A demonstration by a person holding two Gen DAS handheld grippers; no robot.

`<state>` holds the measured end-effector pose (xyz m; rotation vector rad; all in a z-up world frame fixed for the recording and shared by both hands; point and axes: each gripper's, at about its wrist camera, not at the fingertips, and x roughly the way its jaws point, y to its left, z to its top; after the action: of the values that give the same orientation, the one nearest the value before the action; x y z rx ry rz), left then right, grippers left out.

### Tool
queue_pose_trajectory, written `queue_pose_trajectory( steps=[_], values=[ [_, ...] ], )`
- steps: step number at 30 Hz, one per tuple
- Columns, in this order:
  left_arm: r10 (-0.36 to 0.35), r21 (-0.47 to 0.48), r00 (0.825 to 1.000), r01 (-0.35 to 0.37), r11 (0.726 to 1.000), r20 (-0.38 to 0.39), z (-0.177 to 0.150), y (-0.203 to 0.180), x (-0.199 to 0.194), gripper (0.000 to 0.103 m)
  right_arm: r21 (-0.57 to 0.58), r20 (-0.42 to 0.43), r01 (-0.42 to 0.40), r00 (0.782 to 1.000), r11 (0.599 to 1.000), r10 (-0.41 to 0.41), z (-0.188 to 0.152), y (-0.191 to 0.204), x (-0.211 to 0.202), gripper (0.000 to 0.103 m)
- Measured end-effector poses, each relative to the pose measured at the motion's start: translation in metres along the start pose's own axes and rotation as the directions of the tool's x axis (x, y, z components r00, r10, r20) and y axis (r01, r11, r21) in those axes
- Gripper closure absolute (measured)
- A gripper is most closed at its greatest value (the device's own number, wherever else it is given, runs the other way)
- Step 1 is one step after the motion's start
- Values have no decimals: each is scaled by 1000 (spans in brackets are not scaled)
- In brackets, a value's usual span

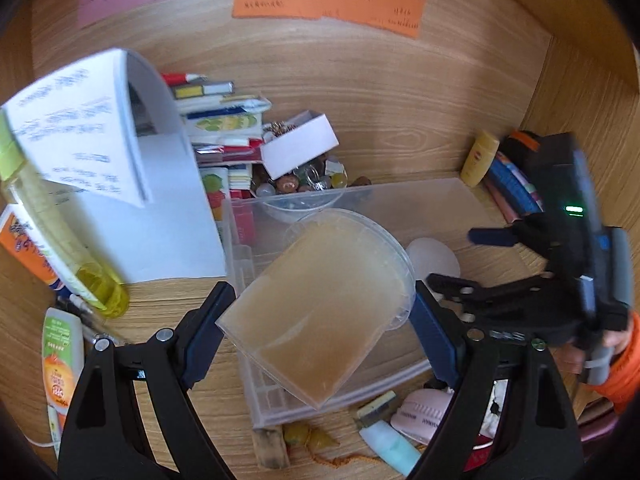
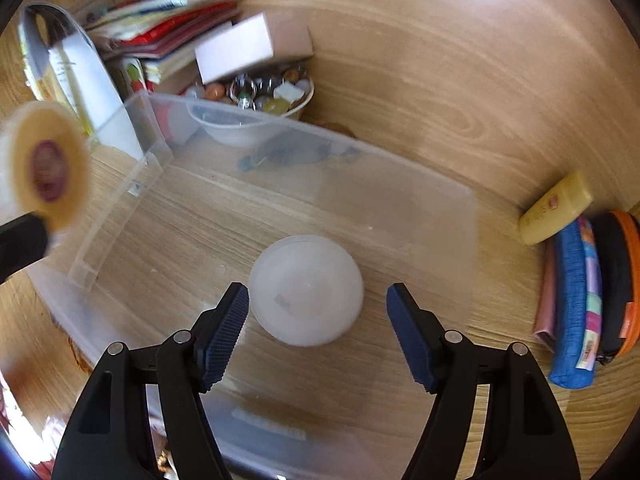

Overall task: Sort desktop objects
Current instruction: 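Carry the white disc into the clear bin and open the right gripper while the left lifts the jar, then lower the beige jar into the clear bin and open the left gripper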

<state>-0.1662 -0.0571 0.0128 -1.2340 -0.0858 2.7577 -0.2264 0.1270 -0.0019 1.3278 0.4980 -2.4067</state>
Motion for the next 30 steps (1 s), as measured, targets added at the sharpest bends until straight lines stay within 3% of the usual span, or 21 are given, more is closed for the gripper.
queue_pose_trajectory(
  steps=[5, 11, 22, 27, 30],
  values=[
    [2, 10, 999, -2, 1000, -37, 2, -4, 16, 17, -22, 93, 18, 996, 1000, -16, -5, 0, -16, 22],
    [27, 28, 997, -25, 999, -71, 5, -16, 35, 17, -41, 150, 57, 987, 998, -50, -20, 7, -30, 22],
    [27, 65, 990, -18, 998, -138, 5, -25, 60, 17, -5, 188, 25, 982, 1000, -23, -41, 2, -43, 22],
    [75, 144, 983, -51, 988, -167, 1, -36, 68, 16, 20, 209, 0, 978, 1000, -4, -64, -1, -58, 22],
    [74, 138, 984, -51, 989, -165, -1, -38, 67, 16, 11, 234, 11, 972, 1000, -13, -76, 4, -71, 22]
  ],
)
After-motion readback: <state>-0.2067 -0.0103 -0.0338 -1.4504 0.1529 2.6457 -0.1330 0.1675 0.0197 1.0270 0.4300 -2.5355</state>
